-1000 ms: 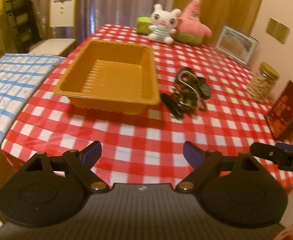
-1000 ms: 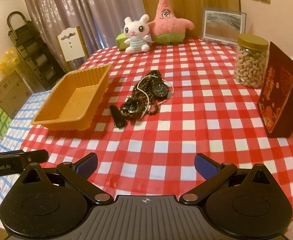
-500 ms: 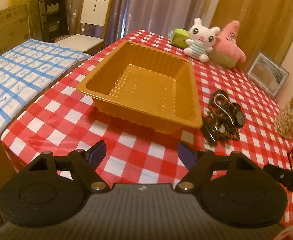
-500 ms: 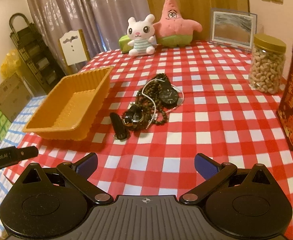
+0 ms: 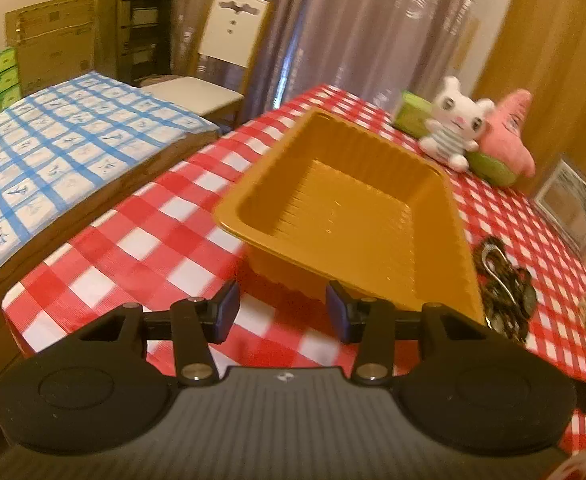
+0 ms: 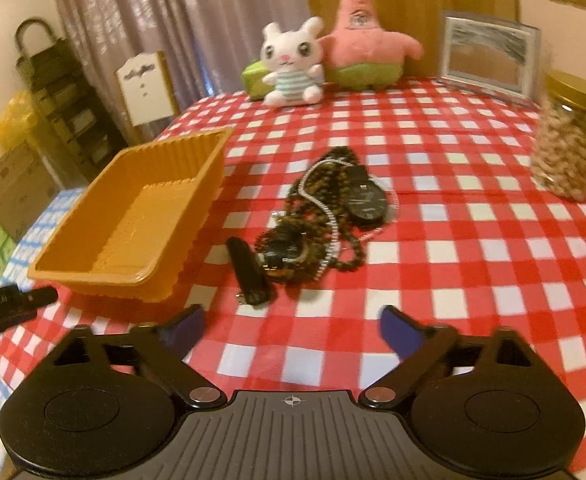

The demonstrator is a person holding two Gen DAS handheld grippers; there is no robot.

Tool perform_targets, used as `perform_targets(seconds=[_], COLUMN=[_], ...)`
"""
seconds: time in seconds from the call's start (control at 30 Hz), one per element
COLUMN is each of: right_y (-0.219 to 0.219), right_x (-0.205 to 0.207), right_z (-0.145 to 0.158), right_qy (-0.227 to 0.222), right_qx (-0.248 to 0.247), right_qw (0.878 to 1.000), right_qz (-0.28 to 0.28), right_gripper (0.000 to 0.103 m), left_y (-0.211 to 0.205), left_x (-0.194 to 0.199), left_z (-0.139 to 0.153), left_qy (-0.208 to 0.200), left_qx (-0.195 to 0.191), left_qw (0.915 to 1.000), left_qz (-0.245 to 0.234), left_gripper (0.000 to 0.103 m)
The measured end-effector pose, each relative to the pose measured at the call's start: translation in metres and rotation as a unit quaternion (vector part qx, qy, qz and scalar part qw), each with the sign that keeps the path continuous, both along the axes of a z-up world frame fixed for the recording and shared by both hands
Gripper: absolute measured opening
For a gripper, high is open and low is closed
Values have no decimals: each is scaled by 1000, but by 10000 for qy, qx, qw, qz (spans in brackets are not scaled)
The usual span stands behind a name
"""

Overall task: Organize jewelry
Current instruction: 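Move the left gripper to the orange tray rim and clamp it, then grasp the black tube from the jewelry pile with the right gripper while the left holds the tray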

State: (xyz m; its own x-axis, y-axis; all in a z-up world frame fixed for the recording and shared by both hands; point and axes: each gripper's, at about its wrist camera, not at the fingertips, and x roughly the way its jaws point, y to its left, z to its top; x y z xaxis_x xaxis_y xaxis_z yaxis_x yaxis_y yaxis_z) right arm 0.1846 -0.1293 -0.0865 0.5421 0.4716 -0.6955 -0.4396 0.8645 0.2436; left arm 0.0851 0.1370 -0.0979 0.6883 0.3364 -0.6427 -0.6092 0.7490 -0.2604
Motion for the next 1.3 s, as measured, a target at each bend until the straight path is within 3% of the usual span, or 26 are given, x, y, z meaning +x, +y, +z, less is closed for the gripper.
perform_targets(seconds=[0.17, 0.57, 0.6, 0.67, 0.77, 1.2, 1.3], right_y=[17, 39, 40, 44, 52, 68, 72], right_x=[6, 18, 18, 18, 18, 31, 33], right_z=[-9, -20, -19, -17, -16, -25, -28], right_qy=[86, 206, 196, 112, -68, -66, -53], right_qx=[-7, -53, -28, 15, -19, -29, -57], right_qw=[9999, 9995, 9994, 9993, 9989, 9984, 9986], right_qz=[128, 247, 274, 359, 460, 557, 527], right_gripper=[80, 78, 76, 62, 54, 53, 53], left_y=[18, 59, 61, 65, 71, 89, 91], left_x=[-1, 2, 4, 7, 15, 53, 62], left_z=[-3, -5, -5, -6, -10, -29, -32], left_qy=[-188, -1015, -996, -922, -863, -868, -878], left_qx=[23, -511, -482, -410, -405, -242, -247], left_qw=[9993, 9908, 9913, 9923, 9934, 9956, 9957], left_qz=[315, 729, 718, 716, 645, 253, 127], left_gripper=[43, 50, 51, 51, 51, 49, 43])
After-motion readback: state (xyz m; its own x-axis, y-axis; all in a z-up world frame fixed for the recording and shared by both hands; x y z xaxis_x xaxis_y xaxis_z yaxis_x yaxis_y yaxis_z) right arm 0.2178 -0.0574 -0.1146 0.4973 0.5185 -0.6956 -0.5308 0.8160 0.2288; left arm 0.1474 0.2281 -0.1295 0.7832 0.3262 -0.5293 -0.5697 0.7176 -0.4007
